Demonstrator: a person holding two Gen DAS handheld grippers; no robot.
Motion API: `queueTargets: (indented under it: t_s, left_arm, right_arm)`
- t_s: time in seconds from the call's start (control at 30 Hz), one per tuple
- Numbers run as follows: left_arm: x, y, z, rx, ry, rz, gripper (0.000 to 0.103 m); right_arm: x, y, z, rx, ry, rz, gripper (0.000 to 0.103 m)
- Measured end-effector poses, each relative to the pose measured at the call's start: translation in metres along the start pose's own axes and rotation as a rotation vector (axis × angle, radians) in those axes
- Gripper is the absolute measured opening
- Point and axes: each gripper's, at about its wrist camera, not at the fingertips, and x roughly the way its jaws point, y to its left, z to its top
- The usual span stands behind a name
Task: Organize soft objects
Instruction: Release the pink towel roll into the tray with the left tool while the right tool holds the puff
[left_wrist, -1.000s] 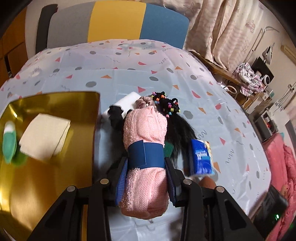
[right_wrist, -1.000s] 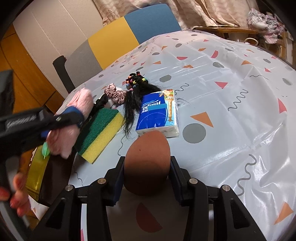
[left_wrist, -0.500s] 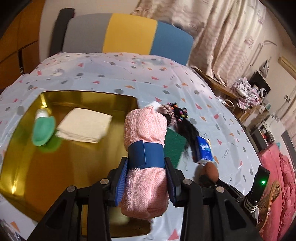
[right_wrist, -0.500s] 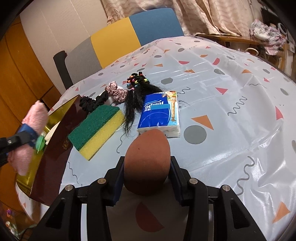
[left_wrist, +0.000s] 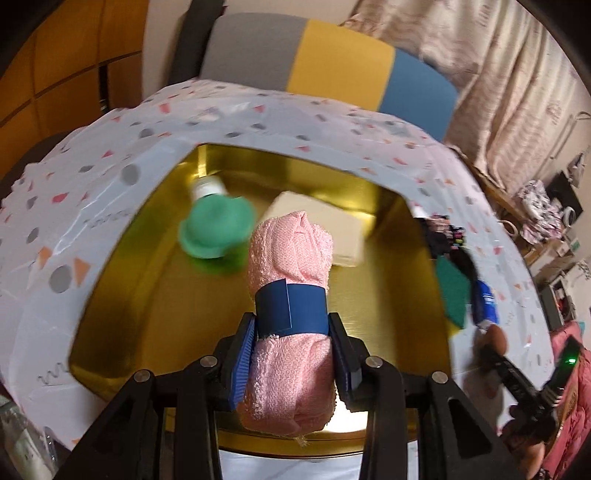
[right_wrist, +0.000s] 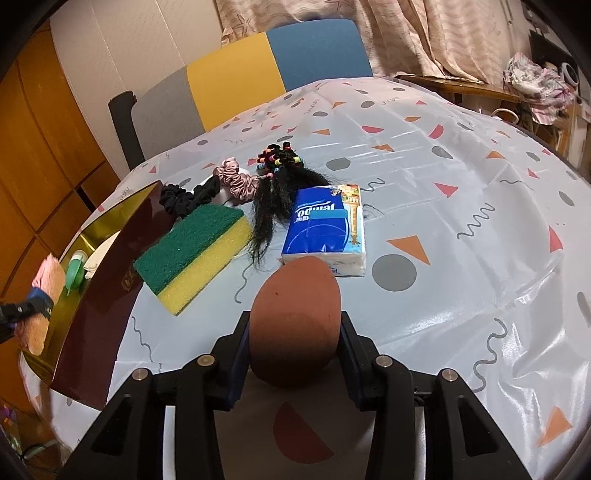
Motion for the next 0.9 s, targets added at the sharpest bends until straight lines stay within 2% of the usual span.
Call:
queueTargets:
  t_s: [0.2,0.4,0.73,0.9]
  left_arm:
    - [0.006,0.034,-0.001,-0.038,0.015,0.057,0.038]
    - [0.008,0.058,0.0,-0.031,-0.009,0.127,0.038]
    - [0.013,0.067,-0.005,0.014,-0.065,0.185,0.038]
    - [0.011,0.065,-0.006,0.025,-0.089,0.224,0.046]
  right_arm:
    - [-0.007,0.007,0.004,0.001,-0.011,-0.008,0.041]
    - [-0.021,0.016,0.007,0.017,-0.035,-0.009,0.041]
    - [-0.028,0.041,-0.001,0.014,-0.037,0.011,0.041]
    - [-0.033,0.046,-0.002,0.015,-0.046,0.012,0.041]
